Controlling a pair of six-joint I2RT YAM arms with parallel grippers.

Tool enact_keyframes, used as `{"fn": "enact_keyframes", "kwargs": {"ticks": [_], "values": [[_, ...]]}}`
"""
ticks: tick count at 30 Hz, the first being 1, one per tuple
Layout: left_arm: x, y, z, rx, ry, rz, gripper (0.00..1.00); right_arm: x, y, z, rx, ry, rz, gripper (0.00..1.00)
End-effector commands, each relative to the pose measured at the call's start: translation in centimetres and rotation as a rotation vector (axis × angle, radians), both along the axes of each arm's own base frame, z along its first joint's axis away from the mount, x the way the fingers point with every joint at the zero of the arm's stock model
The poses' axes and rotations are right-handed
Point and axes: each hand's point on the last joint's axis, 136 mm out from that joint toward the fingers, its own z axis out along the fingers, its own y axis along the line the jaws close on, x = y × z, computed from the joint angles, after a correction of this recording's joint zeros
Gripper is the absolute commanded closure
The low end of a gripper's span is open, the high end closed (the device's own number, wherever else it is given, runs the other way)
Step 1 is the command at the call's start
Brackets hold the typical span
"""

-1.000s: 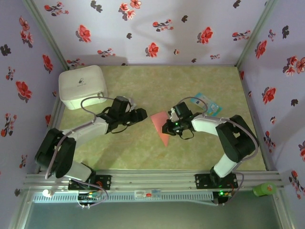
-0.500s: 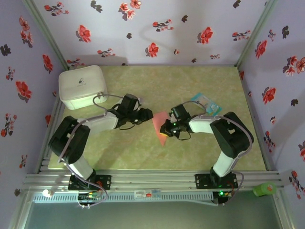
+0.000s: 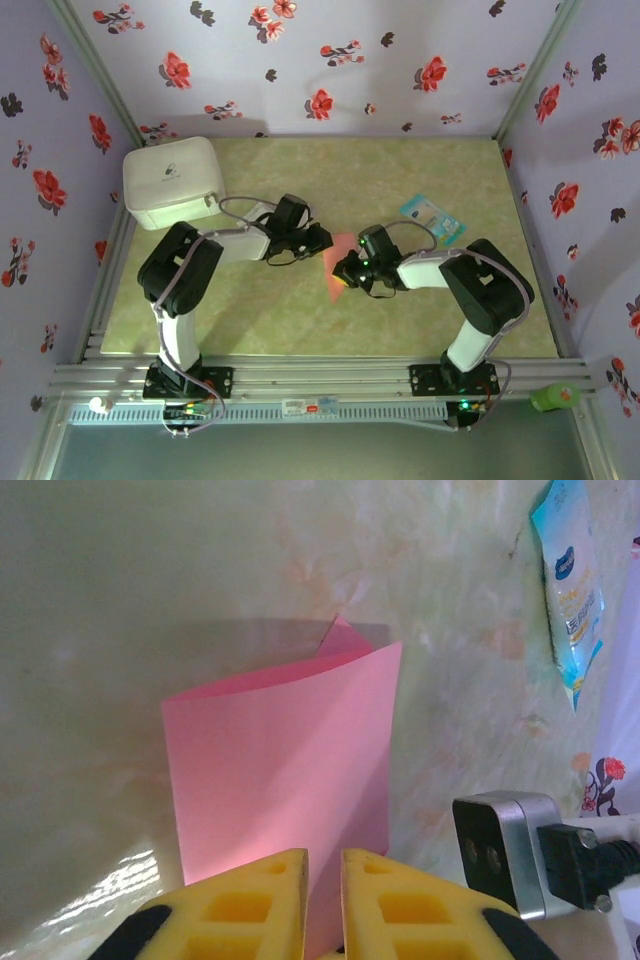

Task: Fold a paper plane with a square sheet of paper (pick it up from the middle)
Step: Rotate the paper at the center of the table, then fold the wing for the fifth time at the center of the table.

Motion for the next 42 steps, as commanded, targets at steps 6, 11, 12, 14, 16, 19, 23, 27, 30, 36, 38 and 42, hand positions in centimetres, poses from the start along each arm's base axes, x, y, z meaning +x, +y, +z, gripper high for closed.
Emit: {"fn": "enact_keyframes", "kwargs": {"ticks": [6, 11, 12, 14, 16, 19, 23, 27, 30, 36, 38, 42], "values": [[-0.8, 0.7, -3.3, 0.047, 0.060, 0.042, 0.85, -0.1, 0.1, 0.0, 0.009, -0.018, 0.004, 0.86], [-1.8, 1.5, -5.3, 0.065, 0.095, 0.051, 0.89, 0.0, -0.1, 1.5, -0.016, -0.066, 0.044, 0.83], [-1.9, 1.6, -5.5, 0.070, 0.098, 0.052, 0.89, 0.2, -0.4, 1.8, -0.034, -0.080, 0.048, 0.83], [-2.1, 1.8, -5.7, 0.076, 0.100, 0.051, 0.89, 0.3, -1.7, 2.0, -0.093, -0.085, 0.039, 0.83], [-2.1, 1.9, -5.7, 0.081, 0.094, 0.042, 0.89, 0.7, -3.4, 2.1, -0.135, -0.083, 0.012, 0.82], [-2.3, 2.1, -6.0, 0.096, 0.101, 0.035, 0.88, 1.5, -5.4, 2.1, -0.146, -0.077, -0.028, 0.77], [-2.4, 2.0, -6.0, 0.098, 0.100, 0.031, 0.88, 2.3, -6.5, 2.0, -0.097, -0.050, -0.068, 0.74], [-2.4, 2.1, -5.9, 0.100, 0.097, 0.028, 0.88, 3.3, -5.8, 2.5, -0.024, -0.055, -0.080, 0.71], [-2.5, 2.1, -5.9, 0.101, 0.095, 0.026, 0.88, 3.7, -5.3, 2.2, 0.002, -0.039, -0.083, 0.71], [-2.6, 2.3, -5.8, 0.104, 0.095, 0.024, 0.88, 4.1, -5.6, 1.8, -0.004, -0.026, -0.109, 0.70], [-2.6, 2.2, -5.7, 0.103, 0.092, 0.023, 0.88, 4.1, -5.9, 2.0, -0.017, -0.032, -0.111, 0.69], [-2.6, 2.2, -5.7, 0.103, 0.090, 0.020, 0.88, 4.3, -6.6, 1.7, -0.040, -0.030, -0.118, 0.68]]}}
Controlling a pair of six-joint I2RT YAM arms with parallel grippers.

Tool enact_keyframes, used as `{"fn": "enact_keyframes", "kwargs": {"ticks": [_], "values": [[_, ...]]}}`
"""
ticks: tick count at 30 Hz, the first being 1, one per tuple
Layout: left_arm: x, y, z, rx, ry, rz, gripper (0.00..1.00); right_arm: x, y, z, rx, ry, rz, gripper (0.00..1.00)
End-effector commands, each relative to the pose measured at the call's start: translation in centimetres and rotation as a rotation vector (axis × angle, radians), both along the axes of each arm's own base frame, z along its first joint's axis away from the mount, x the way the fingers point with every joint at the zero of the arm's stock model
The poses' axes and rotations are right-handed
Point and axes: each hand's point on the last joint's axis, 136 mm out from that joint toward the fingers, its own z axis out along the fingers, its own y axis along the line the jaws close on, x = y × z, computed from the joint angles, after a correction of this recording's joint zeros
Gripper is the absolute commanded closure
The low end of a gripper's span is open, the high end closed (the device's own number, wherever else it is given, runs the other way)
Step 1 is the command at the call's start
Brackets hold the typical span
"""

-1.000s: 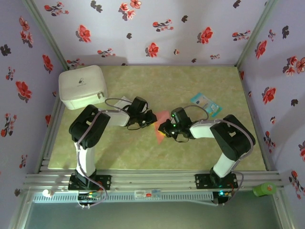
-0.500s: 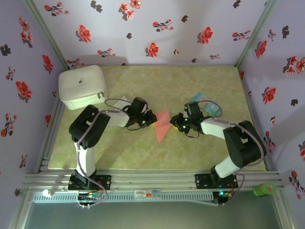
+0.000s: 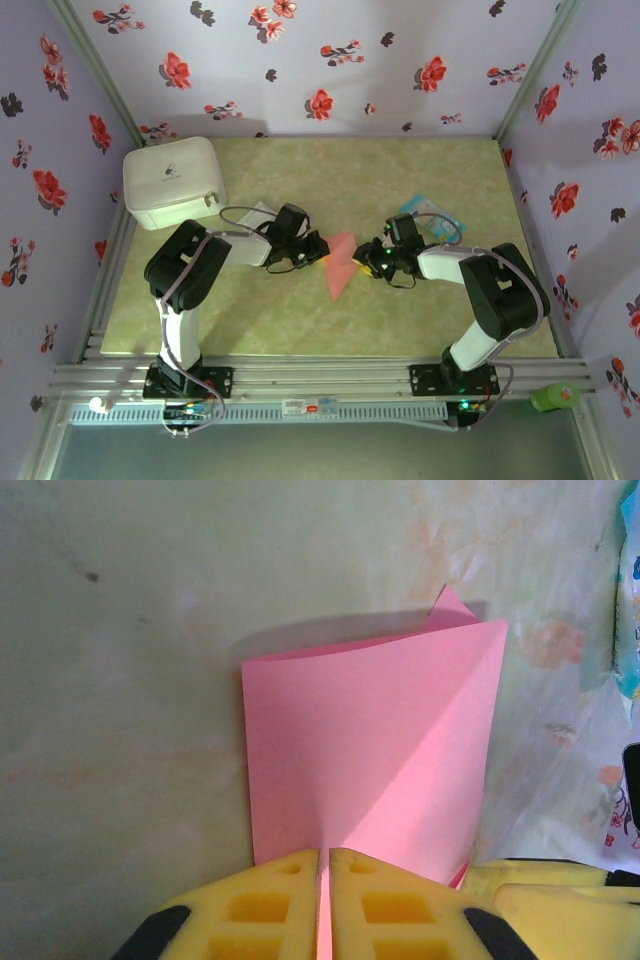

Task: Fold a paper plane with a square sheet of paper (pick it up from the middle)
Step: Fold the wing for the fifth time at the center of the table.

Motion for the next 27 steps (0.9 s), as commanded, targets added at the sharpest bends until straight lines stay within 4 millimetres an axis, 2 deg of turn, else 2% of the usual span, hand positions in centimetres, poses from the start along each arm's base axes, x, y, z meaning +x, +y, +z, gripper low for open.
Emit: {"fn": "enact_keyframes", "kwargs": {"ticks": [1, 5, 10, 18, 24, 27], "values": [[-1.7, 1.2, -2.5, 0.081, 0.048, -0.018, 0.88, 1.0, -0.7, 0.5, -0.014, -0.016, -0.021, 0.68], [-1.3, 1.1, -2.3, 0.076, 0.043, -0.008, 0.88, 1.5, -0.8, 0.7, -0.006, -0.038, -0.022, 0.66], [-1.1, 0.9, -2.1, 0.078, 0.035, -0.017, 0.88, 2.4, 1.1, 1.9, 0.096, -0.067, 0.039, 0.68], [-1.4, 1.1, -2.3, 0.090, 0.040, -0.030, 0.88, 4.5, 1.9, 2.7, 0.152, -0.108, 0.114, 0.70], [-1.4, 1.2, -2.3, 0.092, 0.041, -0.029, 0.88, 4.6, 2.7, 2.3, 0.173, -0.080, 0.215, 0.73], [-1.5, 1.3, -2.2, 0.097, 0.041, -0.030, 0.88, 4.4, 2.3, 2.0, 0.145, -0.068, 0.229, 0.72]]}}
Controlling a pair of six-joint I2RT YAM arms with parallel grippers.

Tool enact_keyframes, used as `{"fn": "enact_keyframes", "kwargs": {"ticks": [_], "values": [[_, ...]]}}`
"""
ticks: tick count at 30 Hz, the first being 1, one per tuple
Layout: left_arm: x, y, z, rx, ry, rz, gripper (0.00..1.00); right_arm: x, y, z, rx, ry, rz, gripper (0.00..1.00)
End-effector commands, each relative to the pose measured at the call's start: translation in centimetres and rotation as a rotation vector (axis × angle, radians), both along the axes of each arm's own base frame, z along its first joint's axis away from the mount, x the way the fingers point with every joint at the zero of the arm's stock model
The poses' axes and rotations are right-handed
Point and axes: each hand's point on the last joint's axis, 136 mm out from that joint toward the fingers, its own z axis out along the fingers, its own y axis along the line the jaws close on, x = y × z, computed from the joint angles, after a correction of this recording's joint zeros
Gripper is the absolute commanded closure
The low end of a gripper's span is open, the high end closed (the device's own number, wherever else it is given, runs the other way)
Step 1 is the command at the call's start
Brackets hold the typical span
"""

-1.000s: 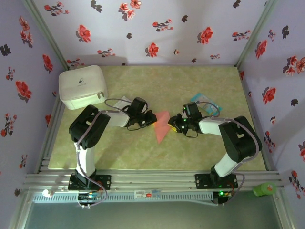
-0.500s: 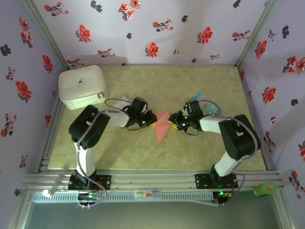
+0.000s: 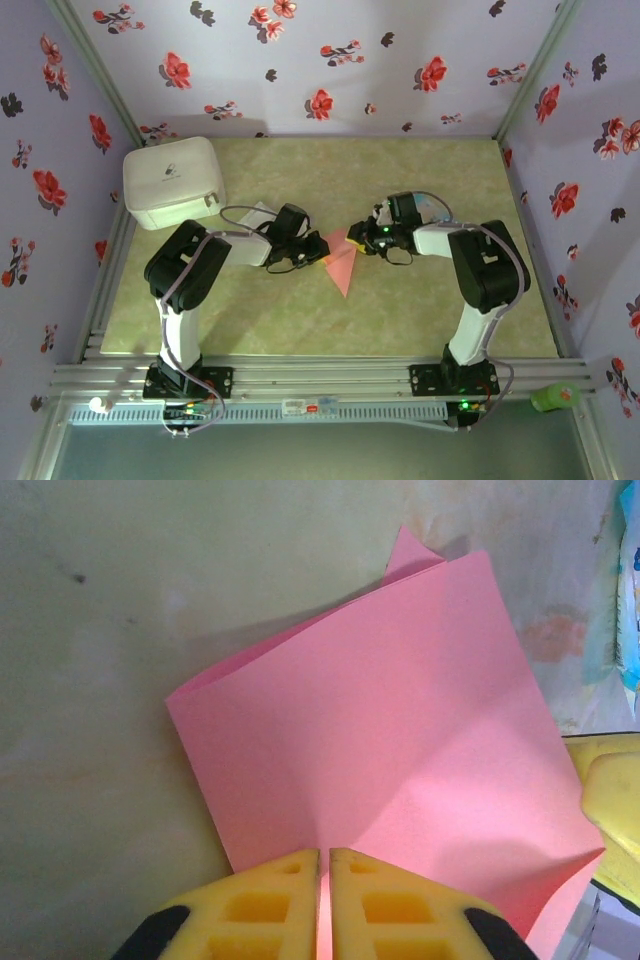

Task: Fold a paper plane with a square sheet of paper (pick it up from the middle)
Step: Fold the wing for the fifth time at the center of the table.

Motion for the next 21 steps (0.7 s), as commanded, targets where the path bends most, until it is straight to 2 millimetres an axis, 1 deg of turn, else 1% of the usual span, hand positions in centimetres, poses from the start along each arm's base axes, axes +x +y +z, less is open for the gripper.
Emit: {"fn": "enact_keyframes", "kwargs": {"ticks": [1, 5, 9, 12, 15, 17, 20, 21], "values": [[-1.4, 1.3, -2.2, 0.093, 0.052, -0.013, 0.88, -0.9, -0.2, -0.2, -0.017, 0.015, 0.064, 0.72], [-1.3, 1.3, -2.1, 0.091, 0.047, -0.009, 0.88, -1.0, -0.4, 0.0, -0.031, 0.014, 0.109, 0.72], [-1.5, 1.4, -2.2, 0.099, 0.049, -0.019, 0.88, -1.4, -0.5, -0.6, -0.069, 0.038, 0.182, 0.73], [-1.6, 1.5, -1.9, 0.093, 0.051, -0.012, 0.88, -1.3, -0.6, -0.8, -0.081, 0.041, 0.208, 0.77], [-1.3, 1.3, -0.4, 0.068, 0.024, -0.009, 0.87, -1.2, -0.6, -0.8, -0.089, 0.047, 0.213, 0.85], [-0.9, 1.2, 0.8, 0.050, 0.002, -0.004, 0.84, -1.1, -0.8, -0.7, -0.102, 0.038, 0.192, 0.90], [-0.3, 1.1, 2.6, 0.011, -0.026, 0.007, 0.78, -1.0, -1.0, -0.7, -0.088, 0.050, 0.108, 0.95], [-0.1, 1.0, 3.3, -0.007, -0.037, 0.008, 0.76, -1.0, -1.2, -0.8, -0.085, 0.052, 0.070, 0.95]]}}
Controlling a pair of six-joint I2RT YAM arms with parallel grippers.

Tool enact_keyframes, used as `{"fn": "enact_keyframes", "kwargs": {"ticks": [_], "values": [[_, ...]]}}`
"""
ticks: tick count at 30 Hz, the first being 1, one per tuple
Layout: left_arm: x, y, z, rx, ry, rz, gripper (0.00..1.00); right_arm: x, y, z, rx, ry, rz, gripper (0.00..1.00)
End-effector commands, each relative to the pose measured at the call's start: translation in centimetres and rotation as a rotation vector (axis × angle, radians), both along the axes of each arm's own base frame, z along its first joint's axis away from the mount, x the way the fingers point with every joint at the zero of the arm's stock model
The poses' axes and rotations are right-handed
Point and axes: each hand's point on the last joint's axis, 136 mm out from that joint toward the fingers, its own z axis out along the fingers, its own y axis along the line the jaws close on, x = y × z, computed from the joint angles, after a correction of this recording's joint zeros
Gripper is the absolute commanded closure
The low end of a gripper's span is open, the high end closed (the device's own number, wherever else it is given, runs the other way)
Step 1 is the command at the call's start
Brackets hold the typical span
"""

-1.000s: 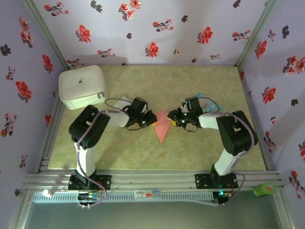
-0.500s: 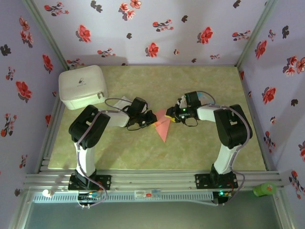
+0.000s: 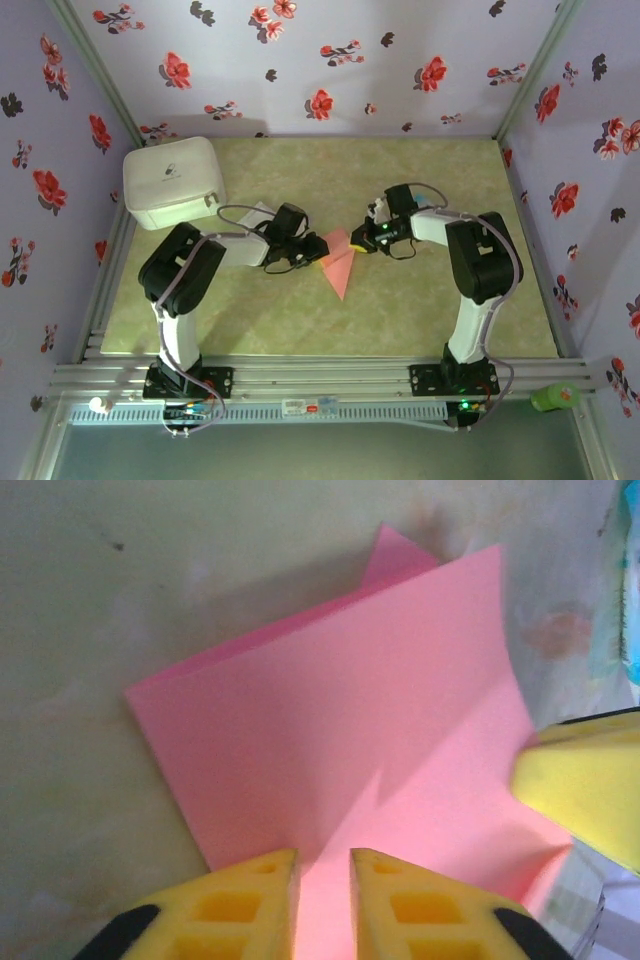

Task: Fold a paper plane with a square sheet of paper (pick it up from the middle)
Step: Fold the wing for the fifth time at the center of the table.

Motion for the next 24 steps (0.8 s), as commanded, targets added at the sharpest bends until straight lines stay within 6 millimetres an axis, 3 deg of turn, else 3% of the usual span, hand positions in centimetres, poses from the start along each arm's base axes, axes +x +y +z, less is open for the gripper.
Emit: {"fn": "enact_keyframes", "kwargs": {"ticks": [1, 6, 12, 24], "values": [[0.5, 0.2, 2.7, -0.034, -0.049, 0.005, 0.73, 0.0, -0.8, 0.3, 0.002, 0.011, -0.121, 0.95], [1.0, 0.0, 4.6, -0.081, -0.065, 0.028, 0.72, 0.2, -1.7, 0.5, 0.058, -0.006, -0.343, 0.96], [0.8, -1.0, 5.7, -0.141, -0.058, 0.012, 0.73, -0.8, -1.7, 0.5, 0.052, -0.027, -0.443, 0.95], [0.8, -2.0, 3.0, -0.127, 0.008, 0.024, 0.78, -2.2, -1.8, -0.5, 0.043, -0.003, -0.477, 0.93]]}}
